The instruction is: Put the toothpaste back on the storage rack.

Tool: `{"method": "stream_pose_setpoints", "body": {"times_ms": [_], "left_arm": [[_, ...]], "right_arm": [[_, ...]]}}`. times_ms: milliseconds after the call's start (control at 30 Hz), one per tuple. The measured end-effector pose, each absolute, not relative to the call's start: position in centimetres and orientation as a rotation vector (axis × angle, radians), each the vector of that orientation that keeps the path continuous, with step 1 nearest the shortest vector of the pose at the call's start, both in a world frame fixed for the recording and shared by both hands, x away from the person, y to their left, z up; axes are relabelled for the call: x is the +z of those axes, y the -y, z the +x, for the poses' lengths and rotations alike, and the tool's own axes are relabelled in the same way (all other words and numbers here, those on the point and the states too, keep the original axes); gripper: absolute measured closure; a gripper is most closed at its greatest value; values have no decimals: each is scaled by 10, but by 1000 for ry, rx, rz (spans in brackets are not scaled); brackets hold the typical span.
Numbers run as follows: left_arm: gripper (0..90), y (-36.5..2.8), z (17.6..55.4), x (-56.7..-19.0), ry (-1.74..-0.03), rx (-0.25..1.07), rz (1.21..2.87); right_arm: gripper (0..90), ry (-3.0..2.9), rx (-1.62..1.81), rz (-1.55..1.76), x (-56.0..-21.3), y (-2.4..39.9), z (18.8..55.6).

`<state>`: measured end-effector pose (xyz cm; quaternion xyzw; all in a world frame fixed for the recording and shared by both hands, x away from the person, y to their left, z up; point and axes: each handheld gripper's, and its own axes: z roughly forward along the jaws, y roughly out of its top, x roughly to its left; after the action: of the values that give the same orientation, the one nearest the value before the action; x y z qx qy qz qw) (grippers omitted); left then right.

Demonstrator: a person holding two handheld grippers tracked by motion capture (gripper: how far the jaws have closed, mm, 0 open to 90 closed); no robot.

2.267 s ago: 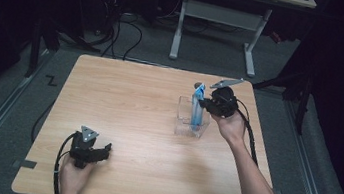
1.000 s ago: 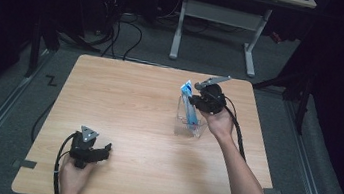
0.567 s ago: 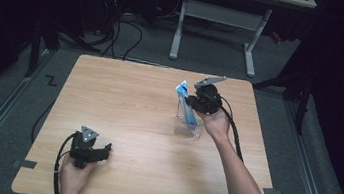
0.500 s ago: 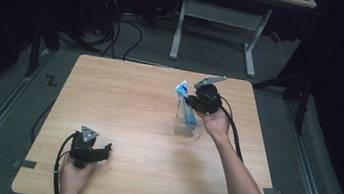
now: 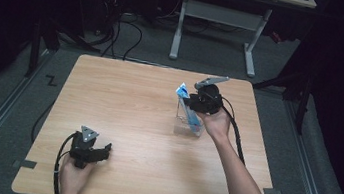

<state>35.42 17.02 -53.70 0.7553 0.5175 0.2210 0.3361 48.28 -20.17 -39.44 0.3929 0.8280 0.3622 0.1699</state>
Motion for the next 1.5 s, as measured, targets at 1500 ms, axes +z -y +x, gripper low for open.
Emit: {"method": "stream_pose_setpoints", "body": {"times_ms": [1500], "left_arm": [[215, -170, 354, -537, -1349, 576, 1969]], "right_arm": [[536, -2125, 1219, 1204, -371, 275, 443]]}}
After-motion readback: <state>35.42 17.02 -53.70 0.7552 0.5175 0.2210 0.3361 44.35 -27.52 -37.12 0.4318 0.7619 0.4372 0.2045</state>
